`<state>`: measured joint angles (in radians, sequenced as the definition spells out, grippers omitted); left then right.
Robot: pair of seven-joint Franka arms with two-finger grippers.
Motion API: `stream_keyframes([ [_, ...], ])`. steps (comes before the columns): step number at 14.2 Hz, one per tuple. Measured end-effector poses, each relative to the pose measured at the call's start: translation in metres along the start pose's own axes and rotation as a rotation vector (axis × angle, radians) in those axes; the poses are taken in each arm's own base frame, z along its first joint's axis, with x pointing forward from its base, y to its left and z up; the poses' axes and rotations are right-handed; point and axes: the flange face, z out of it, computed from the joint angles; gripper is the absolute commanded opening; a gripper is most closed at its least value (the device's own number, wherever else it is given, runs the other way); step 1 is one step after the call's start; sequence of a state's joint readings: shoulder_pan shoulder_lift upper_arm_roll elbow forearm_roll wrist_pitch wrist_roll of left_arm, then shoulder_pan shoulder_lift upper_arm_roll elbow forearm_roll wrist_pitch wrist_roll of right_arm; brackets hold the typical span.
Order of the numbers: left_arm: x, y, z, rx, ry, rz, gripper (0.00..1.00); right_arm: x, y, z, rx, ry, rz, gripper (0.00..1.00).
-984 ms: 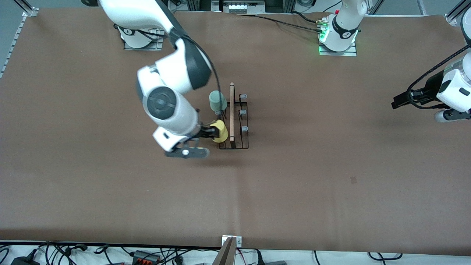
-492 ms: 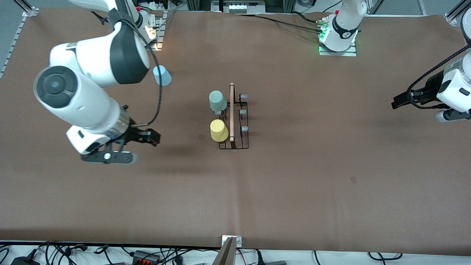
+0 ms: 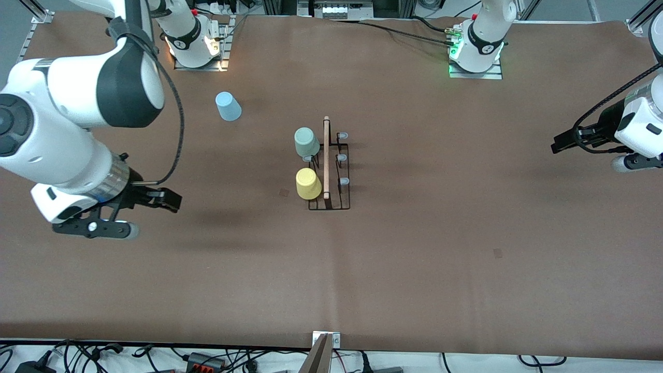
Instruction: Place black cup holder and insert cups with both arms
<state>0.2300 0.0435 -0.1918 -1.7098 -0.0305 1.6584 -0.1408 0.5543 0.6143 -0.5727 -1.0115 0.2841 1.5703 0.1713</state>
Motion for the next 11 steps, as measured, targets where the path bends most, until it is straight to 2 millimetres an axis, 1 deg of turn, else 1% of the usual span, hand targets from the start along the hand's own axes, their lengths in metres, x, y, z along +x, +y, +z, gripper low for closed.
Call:
stream_keyframes([
  [1,0.0,0.0,0.0,0.0,0.0,0.0,1.0,0.004,0.015,0.001,0.01,-0.004,0.011,1.0],
  [3,0.0,0.0,0.0,0.0,0.0,0.0,1.0,0.014,0.05,0.003,0.02,0.008,0.032,1.0],
  [5,0.0,0.0,0.0,0.0,0.0,0.0,1.0,0.015,0.087,0.007,0.054,0.033,0.043,1.0],
  [7,0.0,0.0,0.0,0.0,0.0,-0.001,1.0,0.004,0.118,0.009,0.089,0.041,0.032,1.0],
  [8,0.0,0.0,0.0,0.0,0.0,-0.001,1.0,-0.004,0.133,0.006,0.103,0.043,0.023,1.0],
  [11,0.0,0.0,0.0,0.0,0.0,-0.001,1.0,-0.023,0.171,-0.016,0.116,0.063,-0.027,1.0],
])
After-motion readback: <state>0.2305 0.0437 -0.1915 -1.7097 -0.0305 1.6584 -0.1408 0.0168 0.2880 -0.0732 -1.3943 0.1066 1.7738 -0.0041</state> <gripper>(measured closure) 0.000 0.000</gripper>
